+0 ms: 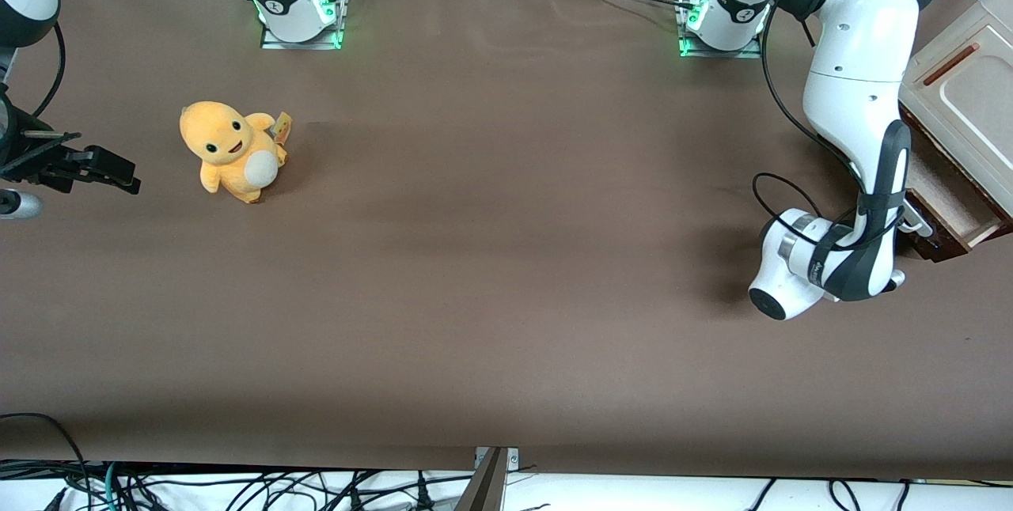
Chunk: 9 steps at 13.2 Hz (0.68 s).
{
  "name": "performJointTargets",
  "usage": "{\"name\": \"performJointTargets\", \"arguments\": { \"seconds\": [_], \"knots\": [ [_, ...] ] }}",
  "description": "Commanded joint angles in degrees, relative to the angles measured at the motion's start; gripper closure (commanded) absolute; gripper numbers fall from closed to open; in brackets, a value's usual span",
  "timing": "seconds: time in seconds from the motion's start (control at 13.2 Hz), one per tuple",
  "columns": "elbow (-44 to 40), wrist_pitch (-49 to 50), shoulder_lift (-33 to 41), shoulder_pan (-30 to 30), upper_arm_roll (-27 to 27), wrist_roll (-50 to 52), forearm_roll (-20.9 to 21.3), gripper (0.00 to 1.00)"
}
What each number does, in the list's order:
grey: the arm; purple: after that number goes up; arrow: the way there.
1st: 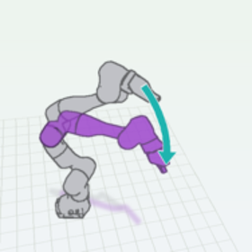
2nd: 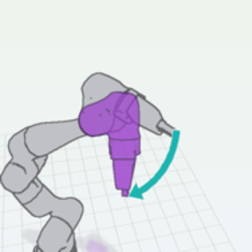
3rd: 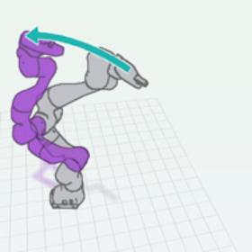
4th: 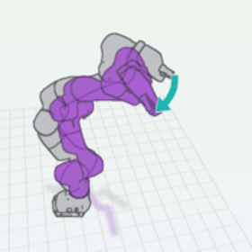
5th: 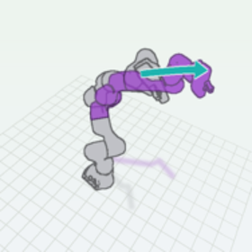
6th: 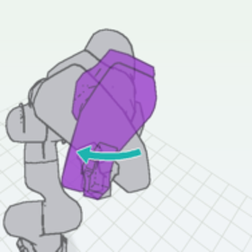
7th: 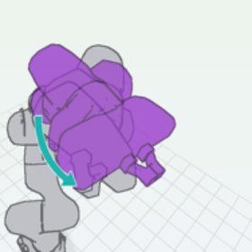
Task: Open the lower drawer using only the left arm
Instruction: 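Pull the handle with the left gripper, sliding the drawer outward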
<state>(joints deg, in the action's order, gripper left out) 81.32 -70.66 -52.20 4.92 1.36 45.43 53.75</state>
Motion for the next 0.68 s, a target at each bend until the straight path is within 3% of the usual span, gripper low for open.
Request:
{"name": "performJointTargets", "arguments": {
  "seconds": [0.0,0.08,0.3,0.6],
  "knots": [
    [-4.1,0.5,-0.5,1.1,0.1,-3.5,-1.5,0.1],
    [-4.2,0.5,-0.4,1.1,0.0,-3.4,-2.0,0.0],
    [-5.6,0.5,0.0,1.1,-1.6,-3.3,-3.4,0.0],
    [-14.5,0.4,1.2,1.1,-2.1,-3.4,-16.4,0.0]
  ]
}}
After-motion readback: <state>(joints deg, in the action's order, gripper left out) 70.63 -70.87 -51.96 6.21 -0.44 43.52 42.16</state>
